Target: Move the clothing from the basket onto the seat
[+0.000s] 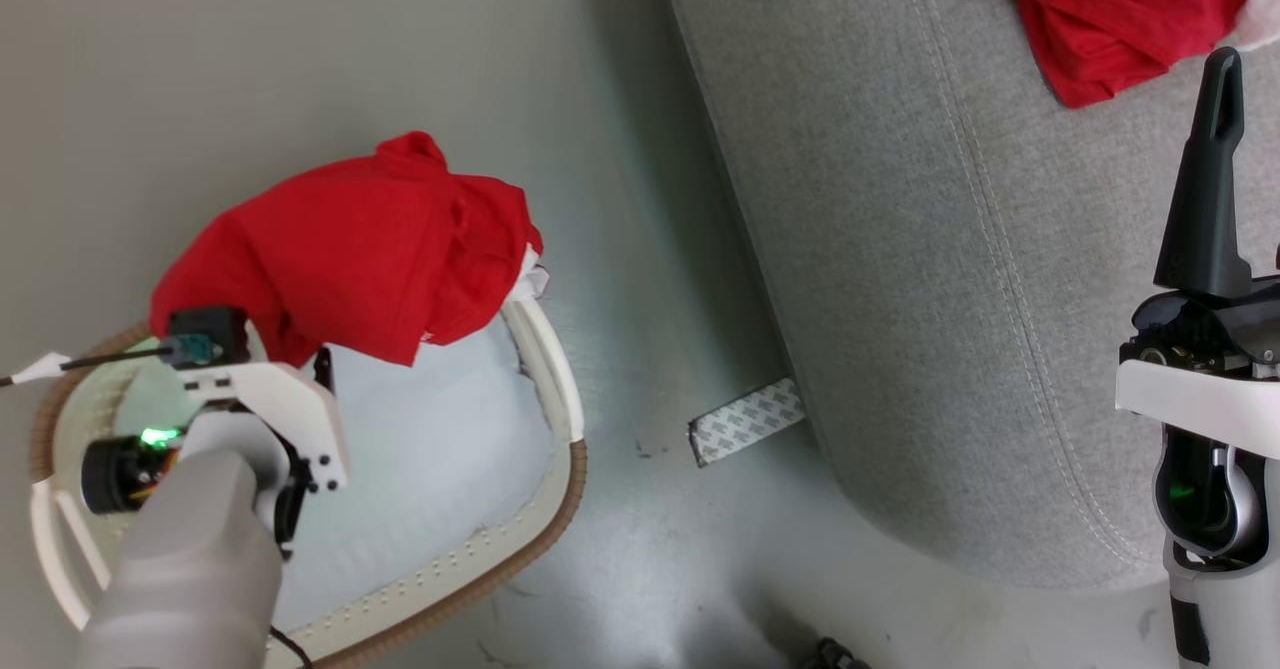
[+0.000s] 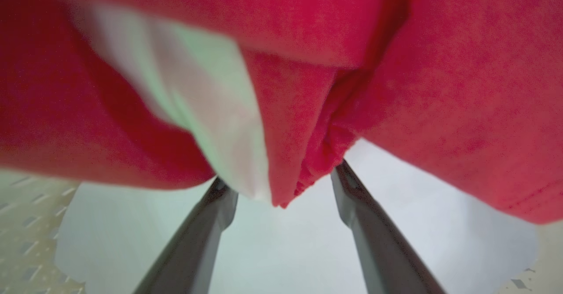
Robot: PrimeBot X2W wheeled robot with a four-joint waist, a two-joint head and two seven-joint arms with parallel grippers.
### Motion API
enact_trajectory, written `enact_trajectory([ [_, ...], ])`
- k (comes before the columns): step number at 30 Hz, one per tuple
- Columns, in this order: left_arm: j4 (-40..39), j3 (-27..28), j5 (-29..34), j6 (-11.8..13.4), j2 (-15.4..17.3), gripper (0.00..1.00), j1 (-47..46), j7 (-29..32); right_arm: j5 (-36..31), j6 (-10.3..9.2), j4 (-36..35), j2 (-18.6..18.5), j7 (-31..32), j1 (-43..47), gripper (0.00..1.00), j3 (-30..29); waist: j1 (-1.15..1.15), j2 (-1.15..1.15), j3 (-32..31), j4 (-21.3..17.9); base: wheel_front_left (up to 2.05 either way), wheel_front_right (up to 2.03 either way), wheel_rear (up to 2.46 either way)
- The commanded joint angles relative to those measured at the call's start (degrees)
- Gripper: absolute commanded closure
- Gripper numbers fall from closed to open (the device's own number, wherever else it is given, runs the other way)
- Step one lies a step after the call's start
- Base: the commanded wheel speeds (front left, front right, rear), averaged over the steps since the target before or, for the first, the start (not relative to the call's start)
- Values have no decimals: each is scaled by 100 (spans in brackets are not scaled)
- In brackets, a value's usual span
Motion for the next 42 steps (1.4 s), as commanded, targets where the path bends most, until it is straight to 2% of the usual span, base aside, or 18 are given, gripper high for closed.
enact_trajectory([
  [1, 10, 18, -63, 49, 91, 0, -73, -76, 65, -13, -22, 23, 2, -69, 0, 11, -1, 0, 67, -65, 0, 0, 0],
  [6, 19, 92, -174, 134, 165, 0, -140, -214, 202, -13, -6, 24, 2, -53, 0, 41, -1, 0, 167, -151, 0, 0, 0],
  [7, 21, 93, -169, 133, 179, 18, -147, -239, 222, -13, 3, 24, 1, -50, 0, 49, -1, 0, 179, -162, 0, 0, 0],
  [8, 22, 92, -179, 132, 198, 62, -156, -247, 234, -13, 7, 24, 1, -48, 0, 57, -1, 0, 191, -172, 0, 0, 0],
  [9, 24, 89, -188, 123, 217, 94, -162, -272, 253, -13, 17, 24, 2, -50, 0, 63, -1, 0, 200, -180, 0, 0, 0],
  [10, 26, 74, -183, 105, 229, 100, -164, -304, 272, -13, 29, 24, 2, -57, 0, 69, -1, 0, 204, -186, 0, 0, 0],
  [17, 34, -18, -185, 1, 241, 100, -56, -379, 243, -13, 93, 23, 2, -64, 0, 103, -1, 0, 88, -172, 0, 0, 0],
  [24, 38, -163, -161, -154, 70, 100, 175, -476, 81, -13, 191, 21, 1, -45, 0, 122, -1, 0, -266, -56, 0, 0, 0],
  [30, 42, -281, -145, -320, -148, 100, 473, -628, -69, -13, 250, 19, 1, 45, 0, 120, -1, 0, -744, 87, 0, 0, 0],
  [42, -72, -456, -281, -661, -744, 100, 1081, -931, -378, -13, 438, -73, 1, 340, 0, 74, -1, 0, -2108, 615, 0, 0, 0],
])
